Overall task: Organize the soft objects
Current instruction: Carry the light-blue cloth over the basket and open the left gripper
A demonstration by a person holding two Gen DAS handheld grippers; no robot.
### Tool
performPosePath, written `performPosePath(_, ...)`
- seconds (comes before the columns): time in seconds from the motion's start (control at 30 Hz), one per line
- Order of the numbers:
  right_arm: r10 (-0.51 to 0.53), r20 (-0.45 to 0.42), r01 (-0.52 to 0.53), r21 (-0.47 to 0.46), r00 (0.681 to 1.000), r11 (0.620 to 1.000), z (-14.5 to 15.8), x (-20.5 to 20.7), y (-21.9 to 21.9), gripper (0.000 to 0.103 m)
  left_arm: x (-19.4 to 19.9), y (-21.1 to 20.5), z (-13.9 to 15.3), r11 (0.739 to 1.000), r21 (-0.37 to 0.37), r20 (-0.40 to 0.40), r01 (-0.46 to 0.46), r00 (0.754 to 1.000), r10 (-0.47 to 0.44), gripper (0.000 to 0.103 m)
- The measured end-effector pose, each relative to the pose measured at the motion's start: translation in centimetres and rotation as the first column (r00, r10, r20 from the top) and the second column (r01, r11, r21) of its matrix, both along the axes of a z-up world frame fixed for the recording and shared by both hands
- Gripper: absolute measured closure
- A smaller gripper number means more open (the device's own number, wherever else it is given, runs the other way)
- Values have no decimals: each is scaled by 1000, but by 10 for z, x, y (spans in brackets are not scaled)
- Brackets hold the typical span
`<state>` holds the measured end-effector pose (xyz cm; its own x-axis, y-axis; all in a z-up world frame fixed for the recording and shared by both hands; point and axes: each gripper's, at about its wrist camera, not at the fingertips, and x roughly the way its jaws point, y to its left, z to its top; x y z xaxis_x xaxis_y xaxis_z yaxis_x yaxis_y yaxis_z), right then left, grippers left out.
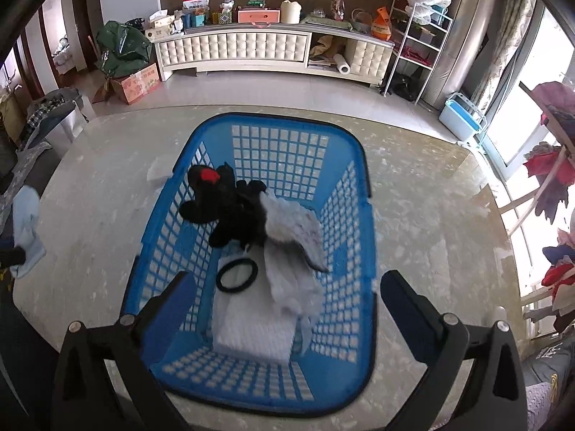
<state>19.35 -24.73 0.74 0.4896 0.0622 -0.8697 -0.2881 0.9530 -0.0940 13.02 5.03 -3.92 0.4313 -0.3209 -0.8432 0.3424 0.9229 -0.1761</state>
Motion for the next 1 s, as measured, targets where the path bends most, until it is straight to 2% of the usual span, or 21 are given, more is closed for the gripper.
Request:
performPosePath(0.27, -20, 2, 20, 14, 1000, 1000, -4, -13, -22, 0, 12, -47, 12, 997, 18, 19, 74, 997, -74, 93)
performPosePath(0.57, -32, -23, 33, 46, 999, 998, -17, -17, -45, 0, 30, -115, 19, 981, 42, 26, 187, 982, -188, 93)
performPosePath(0.77, -47, -25, 49, 83, 999, 995, -19, -19, -62, 0, 40, -153, 13, 965, 47, 17, 259, 965, -260, 93)
performPosePath(1.0, -54, -30, 57, 108, 998, 993, -25, -21, -76, 0, 53, -189, -8, 945, 62, -32, 321, 947, -320, 93)
